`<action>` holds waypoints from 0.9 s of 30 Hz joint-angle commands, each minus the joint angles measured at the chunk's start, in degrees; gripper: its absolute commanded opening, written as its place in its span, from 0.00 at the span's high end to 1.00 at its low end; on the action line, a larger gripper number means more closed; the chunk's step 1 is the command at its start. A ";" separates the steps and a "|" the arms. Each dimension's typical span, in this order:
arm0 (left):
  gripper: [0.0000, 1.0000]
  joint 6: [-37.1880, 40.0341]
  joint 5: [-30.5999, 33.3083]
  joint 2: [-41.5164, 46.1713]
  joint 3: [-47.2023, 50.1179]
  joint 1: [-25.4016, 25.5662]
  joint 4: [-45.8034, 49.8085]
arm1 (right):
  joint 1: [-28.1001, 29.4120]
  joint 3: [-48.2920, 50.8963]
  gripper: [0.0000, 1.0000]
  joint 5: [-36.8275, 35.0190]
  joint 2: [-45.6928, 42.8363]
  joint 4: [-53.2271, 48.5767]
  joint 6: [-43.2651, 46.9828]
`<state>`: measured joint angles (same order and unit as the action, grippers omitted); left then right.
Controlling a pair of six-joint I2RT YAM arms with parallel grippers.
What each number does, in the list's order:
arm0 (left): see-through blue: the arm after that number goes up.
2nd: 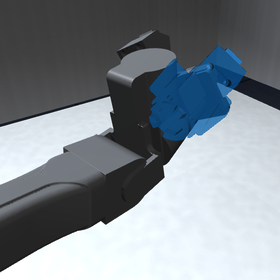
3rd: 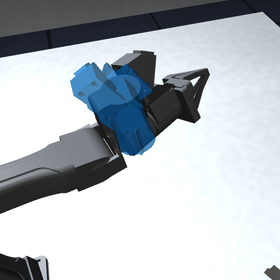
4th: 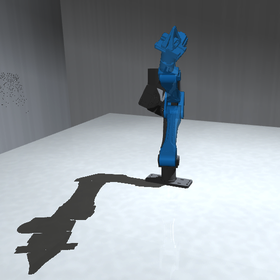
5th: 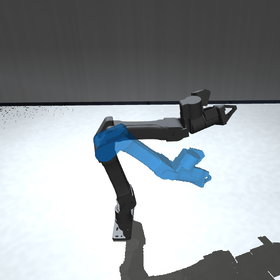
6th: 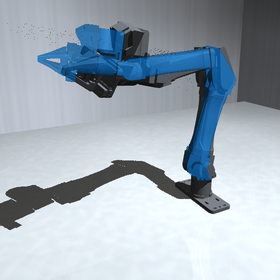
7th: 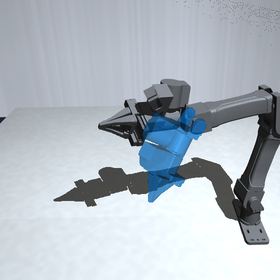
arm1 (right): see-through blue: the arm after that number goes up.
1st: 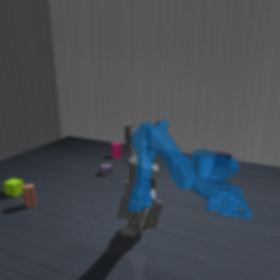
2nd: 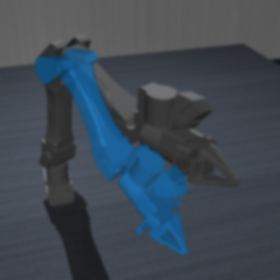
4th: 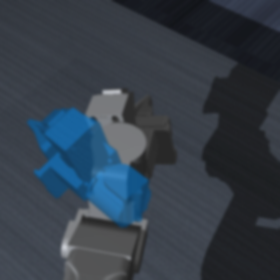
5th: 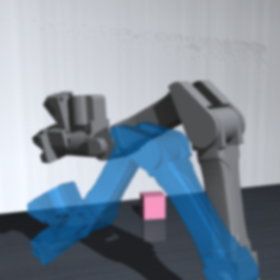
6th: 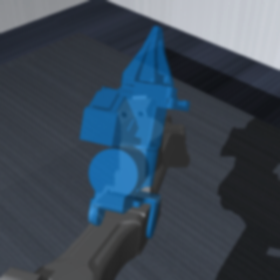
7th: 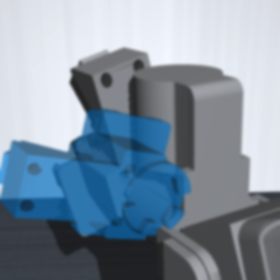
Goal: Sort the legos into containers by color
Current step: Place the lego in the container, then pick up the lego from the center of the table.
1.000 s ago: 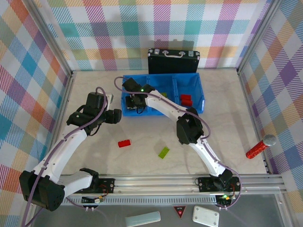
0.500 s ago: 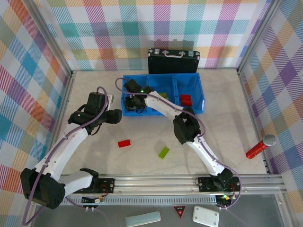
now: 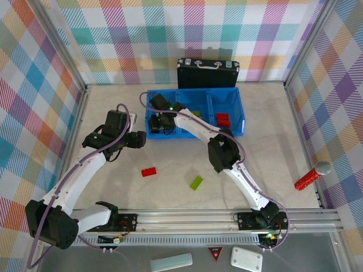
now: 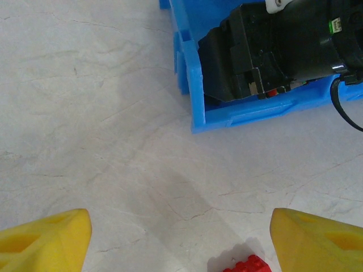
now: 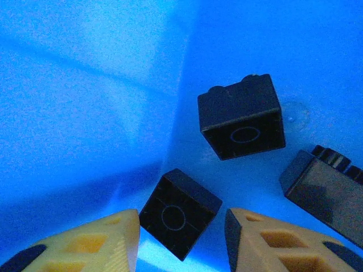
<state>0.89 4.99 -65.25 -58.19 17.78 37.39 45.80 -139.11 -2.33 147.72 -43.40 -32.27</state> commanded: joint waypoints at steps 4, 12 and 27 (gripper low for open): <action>0.18 0.52 -1.04 0.09 -0.92 -0.73 0.25 | 0.08 -2.04 0.54 -0.35 -3.17 -2.73 0.58; 0.19 0.65 -0.73 0.06 -0.96 -0.73 0.21 | 0.34 0.00 0.53 -1.01 -7.74 -8.45 2.05; 0.19 0.61 -1.42 0.21 -0.96 -0.73 0.15 | 0.59 15.05 0.51 -4.12 -23.59 -17.34 5.00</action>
<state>0.91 4.49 -65.25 -58.19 17.78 37.39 46.06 -127.39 -4.51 128.46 -56.99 -28.75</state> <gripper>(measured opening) 0.807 0.486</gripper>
